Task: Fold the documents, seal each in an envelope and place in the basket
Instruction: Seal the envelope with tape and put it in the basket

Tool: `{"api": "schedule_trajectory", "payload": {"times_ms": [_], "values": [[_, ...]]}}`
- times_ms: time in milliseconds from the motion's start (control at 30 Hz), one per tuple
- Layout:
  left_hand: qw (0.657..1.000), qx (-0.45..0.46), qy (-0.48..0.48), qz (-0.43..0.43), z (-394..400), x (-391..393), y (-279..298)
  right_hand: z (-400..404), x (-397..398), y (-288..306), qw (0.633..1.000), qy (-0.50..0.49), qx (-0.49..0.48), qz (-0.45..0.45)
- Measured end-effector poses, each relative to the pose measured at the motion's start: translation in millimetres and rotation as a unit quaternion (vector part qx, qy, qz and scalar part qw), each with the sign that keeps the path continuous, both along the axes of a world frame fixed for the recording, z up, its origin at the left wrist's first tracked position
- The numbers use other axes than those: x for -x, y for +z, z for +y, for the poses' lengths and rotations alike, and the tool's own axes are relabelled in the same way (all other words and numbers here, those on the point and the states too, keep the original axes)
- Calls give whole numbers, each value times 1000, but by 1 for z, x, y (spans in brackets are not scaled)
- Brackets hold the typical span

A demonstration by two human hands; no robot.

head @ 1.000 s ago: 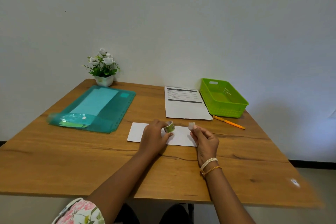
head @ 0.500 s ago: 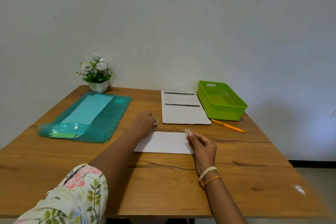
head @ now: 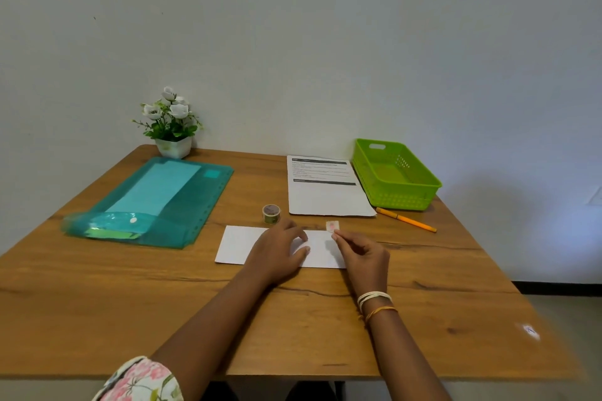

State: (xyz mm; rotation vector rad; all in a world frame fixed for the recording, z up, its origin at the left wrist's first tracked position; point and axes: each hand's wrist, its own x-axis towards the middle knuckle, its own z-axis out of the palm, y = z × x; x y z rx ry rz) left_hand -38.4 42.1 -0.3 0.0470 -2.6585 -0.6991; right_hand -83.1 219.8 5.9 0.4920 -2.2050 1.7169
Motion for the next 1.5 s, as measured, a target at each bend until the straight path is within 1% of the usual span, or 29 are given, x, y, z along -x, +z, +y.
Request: {"api": "schedule_trajectory", "payload": {"times_ms": [100, 233, 400, 500, 567, 633, 733, 800, 867, 933, 1033, 1100, 1233, 1300, 1367, 1433, 1500], "values": [[1000, 8, 4, 8, -1, 0, -2, 14, 13, -2, 998, -6, -61, 12], [1000, 3, 11, 7, 1, 0, -3, 22, 23, -2, 995, -5, -99, 11], [1000, -3, 14, 6, 3, 1, -3, 21, 23, 0, 993, 22, -103, -48], [999, 7, 37, 11, 5, 4, 1, 20, 22, 1, 992, 29, -94, -74], [997, -19, 58, 42, 13, 10, 8, 20, 22, 2, 993, 30, -87, -77], [996, -52, 39, 57, 27, 19, 19, 21, 22, 3, 993, 40, -88, -71], [997, -64, -29, -14, 47, 31, 31, 22, 23, 1, 992, 54, -95, -57], [997, -72, -26, -28, 54, 36, 32, 23, 23, -2, 994, 53, -84, -52], [993, -115, -2, -12, 57, 40, 29, 22, 24, -2, 996, 41, -56, -49], [982, -184, 30, -1, 61, 44, 28, 22, 27, -1, 998, 30, -10, -63], [949, -302, 86, 13, 63, 47, 26, 21, 32, -2, 993, 34, 45, -102], [937, -336, 97, 4, 65, 48, 24, 20, 36, -6, 988, 44, 64, -131], [929, -359, 86, -16, 68, 50, 20, 22, 39, -7, 982, 53, 100, -152], [938, -338, 71, -25, 69, 49, 18, 26, 41, -6, 982, 51, 105, -151], [959, -276, 62, -29, 69, 47, 17, 27, 43, -6, 981, 51, 99, -161], [981, -181, 70, -22, 65, 43, 14, 25, 45, -6, 983, 47, 67, -165], [995, -70, 67, -9, 57, 37, 9, 22, 48, -3, 984, 45, 18, -171]]}}
